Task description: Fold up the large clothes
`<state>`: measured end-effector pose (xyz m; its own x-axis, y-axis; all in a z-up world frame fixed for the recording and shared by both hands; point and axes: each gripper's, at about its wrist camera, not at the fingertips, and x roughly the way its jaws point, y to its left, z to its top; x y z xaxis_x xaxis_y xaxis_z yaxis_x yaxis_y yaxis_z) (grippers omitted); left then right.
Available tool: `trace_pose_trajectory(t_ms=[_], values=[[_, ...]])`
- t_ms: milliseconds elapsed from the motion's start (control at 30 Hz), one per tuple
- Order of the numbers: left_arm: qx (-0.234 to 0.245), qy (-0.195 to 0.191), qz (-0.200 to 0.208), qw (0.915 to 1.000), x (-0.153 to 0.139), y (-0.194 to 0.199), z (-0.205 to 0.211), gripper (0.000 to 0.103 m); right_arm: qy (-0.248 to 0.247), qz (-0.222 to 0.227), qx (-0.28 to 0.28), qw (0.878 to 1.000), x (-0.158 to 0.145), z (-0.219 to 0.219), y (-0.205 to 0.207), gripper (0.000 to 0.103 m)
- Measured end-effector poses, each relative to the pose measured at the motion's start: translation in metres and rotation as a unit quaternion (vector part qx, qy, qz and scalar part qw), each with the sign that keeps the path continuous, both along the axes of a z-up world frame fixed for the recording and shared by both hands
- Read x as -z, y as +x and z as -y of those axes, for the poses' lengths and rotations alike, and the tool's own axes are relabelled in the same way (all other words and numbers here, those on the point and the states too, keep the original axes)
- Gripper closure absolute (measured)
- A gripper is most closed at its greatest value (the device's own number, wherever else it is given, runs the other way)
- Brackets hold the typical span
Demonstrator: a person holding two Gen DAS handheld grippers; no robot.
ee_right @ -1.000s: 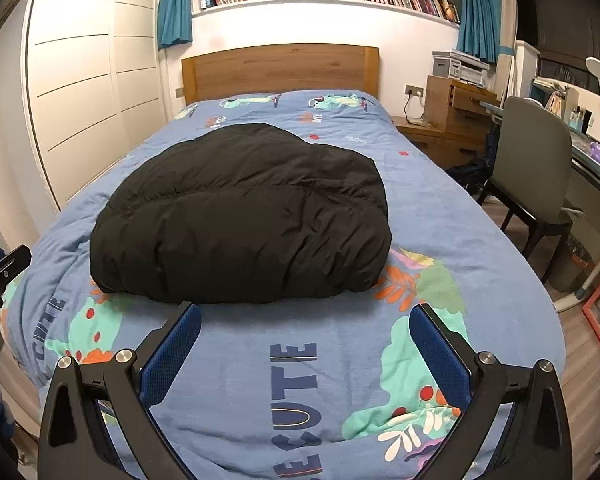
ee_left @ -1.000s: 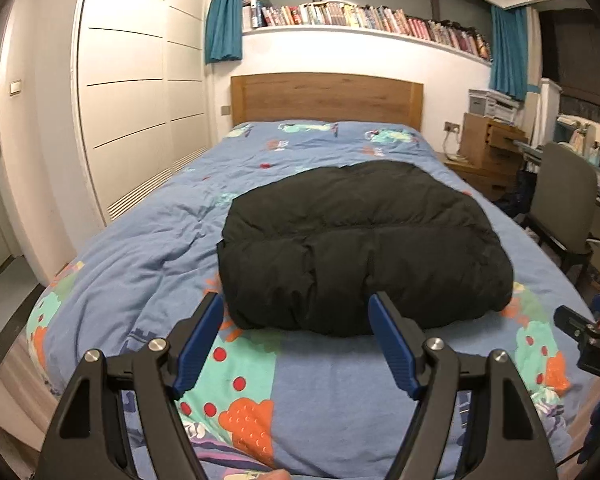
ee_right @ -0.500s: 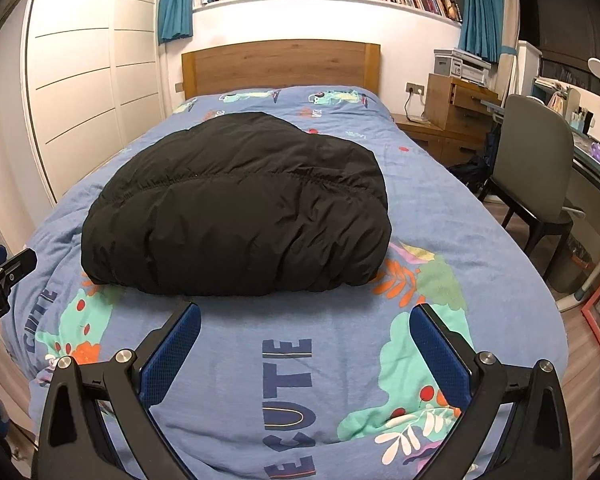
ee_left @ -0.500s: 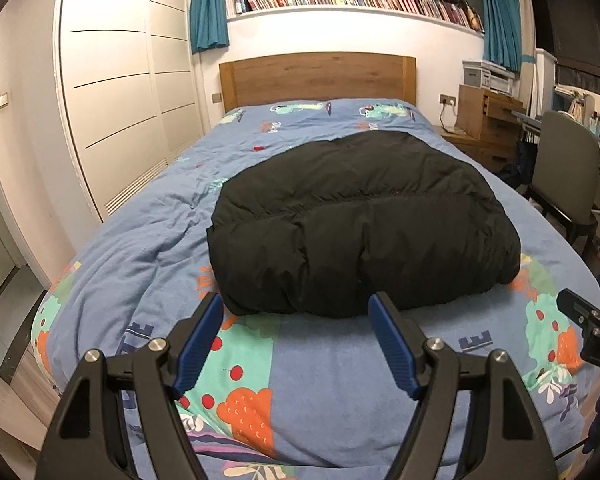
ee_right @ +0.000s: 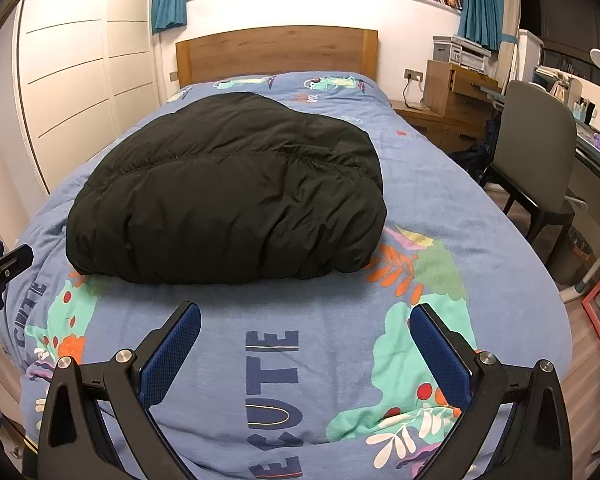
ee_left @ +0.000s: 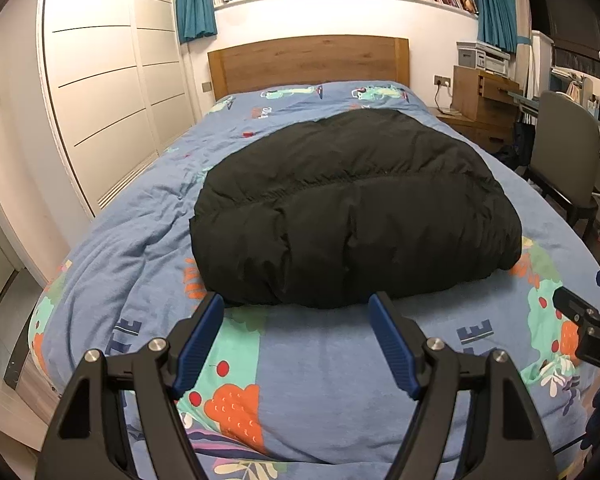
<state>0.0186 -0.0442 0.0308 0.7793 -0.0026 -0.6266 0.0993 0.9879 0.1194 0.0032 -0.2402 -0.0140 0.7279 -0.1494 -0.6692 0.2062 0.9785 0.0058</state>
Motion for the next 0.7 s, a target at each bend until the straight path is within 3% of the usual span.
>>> trace_pose_trajectory(t_ms=[700], values=[[0.004,-0.001,-0.011,0.9999,0.007,0.0026,0.0036,0.029,-0.009,-0.009,0.002,1.0,0.0032,0.0031,0.0024,0.001]])
